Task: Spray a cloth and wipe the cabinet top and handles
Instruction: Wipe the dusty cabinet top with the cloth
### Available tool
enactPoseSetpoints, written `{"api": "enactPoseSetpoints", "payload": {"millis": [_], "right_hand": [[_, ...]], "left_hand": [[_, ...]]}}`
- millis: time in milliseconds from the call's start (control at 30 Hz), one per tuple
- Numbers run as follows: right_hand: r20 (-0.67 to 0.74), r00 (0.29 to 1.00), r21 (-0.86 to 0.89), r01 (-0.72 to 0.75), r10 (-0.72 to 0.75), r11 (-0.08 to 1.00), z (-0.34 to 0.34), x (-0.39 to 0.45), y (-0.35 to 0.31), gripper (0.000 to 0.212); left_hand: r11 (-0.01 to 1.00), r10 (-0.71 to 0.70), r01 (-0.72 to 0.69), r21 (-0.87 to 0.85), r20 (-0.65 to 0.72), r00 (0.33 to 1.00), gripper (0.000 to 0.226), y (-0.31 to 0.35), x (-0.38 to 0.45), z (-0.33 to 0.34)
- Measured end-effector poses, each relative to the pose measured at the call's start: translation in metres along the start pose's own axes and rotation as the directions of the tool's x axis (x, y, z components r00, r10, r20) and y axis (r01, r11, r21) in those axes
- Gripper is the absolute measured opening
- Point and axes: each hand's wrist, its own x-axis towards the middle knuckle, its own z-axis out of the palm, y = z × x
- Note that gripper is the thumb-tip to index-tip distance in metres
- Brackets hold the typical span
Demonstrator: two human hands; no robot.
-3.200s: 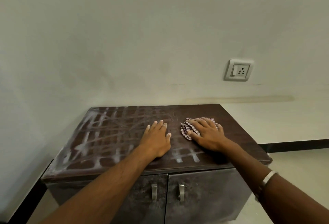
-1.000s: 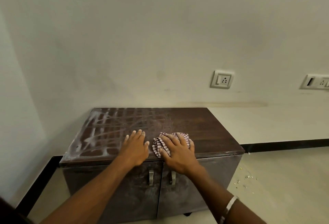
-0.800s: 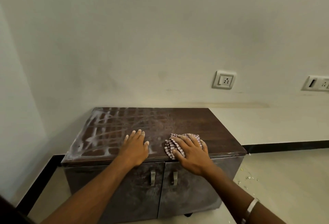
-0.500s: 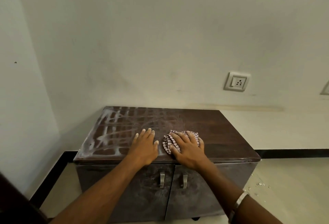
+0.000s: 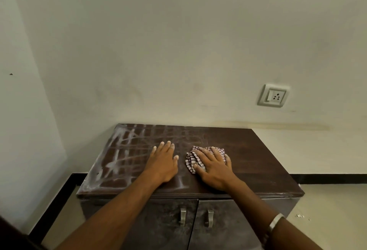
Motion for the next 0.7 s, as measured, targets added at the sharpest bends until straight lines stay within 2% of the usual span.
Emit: {"api": "enactPoseSetpoints", "payload": {"millis": [133,333,567,700], "right_hand": [[0.002,0.999,-0.025,0.052,-0.052,0.998,-0.001,-0.007,0.022,0.054],[0.047,0.996,-0.007,-0.075,0.075,0.997,-0.012,0.033,0.019,0.055],[0.026,0.996,-0.039,0.087,-0.086,0.995,0.000,0.032,0.015,0.055],[0.022,0.999,-0.039,0.040,-0.039,0.998,-0.007,0.040,0.034,0.054]], "left_hand": [[1.000,0.001,-0.001,0.005,0.012,1.000,0.057,-0.001,0.010,0.001],[1.000,0.005,-0.005,-0.013,0.018,1.000,0.057,0.000,0.015,0.006],[1.000,0.000,0.000,-0.007,0.001,1.000,0.057,-0.004,0.031,0.008],[1.000,0.003,-0.003,-0.019,0.021,1.000,0.057,-0.009,0.037,0.011]]}}
